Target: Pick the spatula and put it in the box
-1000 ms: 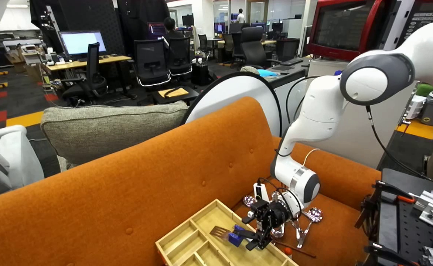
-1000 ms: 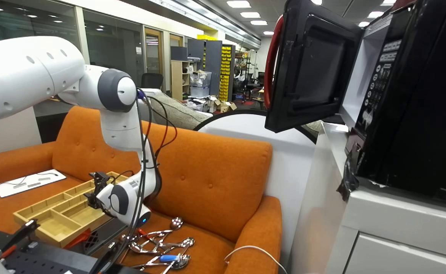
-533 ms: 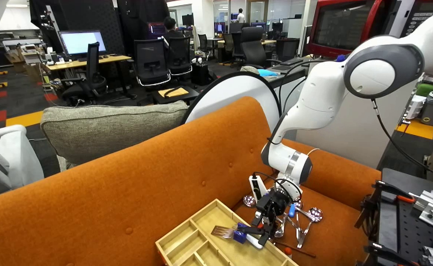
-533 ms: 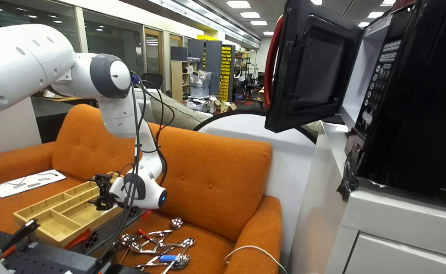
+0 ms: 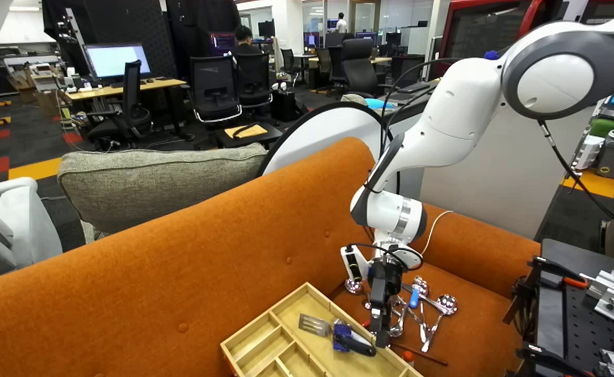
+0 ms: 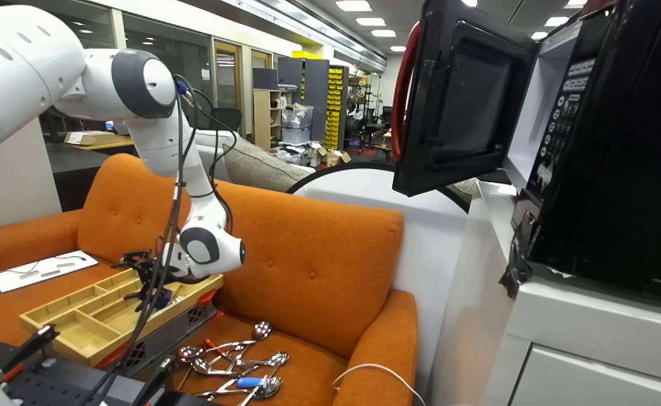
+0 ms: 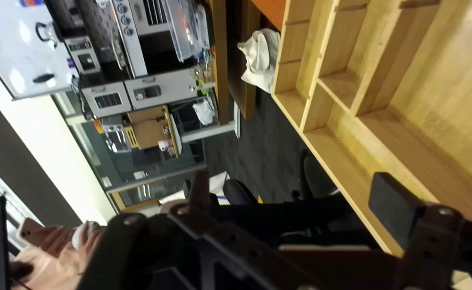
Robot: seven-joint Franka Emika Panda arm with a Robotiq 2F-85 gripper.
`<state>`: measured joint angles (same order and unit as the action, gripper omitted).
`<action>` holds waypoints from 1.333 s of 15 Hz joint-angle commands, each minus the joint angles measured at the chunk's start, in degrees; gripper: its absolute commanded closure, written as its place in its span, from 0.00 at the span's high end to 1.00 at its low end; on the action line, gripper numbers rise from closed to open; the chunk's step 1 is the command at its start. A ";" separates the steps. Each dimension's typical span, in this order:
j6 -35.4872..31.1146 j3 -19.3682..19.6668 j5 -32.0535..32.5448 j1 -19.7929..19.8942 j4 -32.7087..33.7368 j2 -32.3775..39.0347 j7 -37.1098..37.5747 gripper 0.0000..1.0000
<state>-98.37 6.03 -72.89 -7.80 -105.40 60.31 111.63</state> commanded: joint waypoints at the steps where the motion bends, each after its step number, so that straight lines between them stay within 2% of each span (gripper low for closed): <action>1: -4.99 -2.03 5.18 -4.98 -1.33 -3.86 -0.58 1.00; 6: -10.22 -3.88 15.06 -11.25 -0.65 -6.16 -0.78 1.00; 10: -19.12 -4.52 22.25 -13.08 -1.86 -7.51 -2.74 1.00; 11: -22.64 -5.60 21.63 -12.46 -2.59 -7.84 -4.82 1.00; 12: -18.68 -6.38 22.35 -10.82 -0.08 -5.87 -0.95 1.00; 14: -21.53 -6.91 22.35 -10.94 -0.44 -5.93 -2.50 1.00; 20: -22.00 -6.98 22.35 -10.95 -0.61 -5.95 -3.12 1.00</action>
<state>-119.41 1.00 -52.22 -20.67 -106.03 54.31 107.68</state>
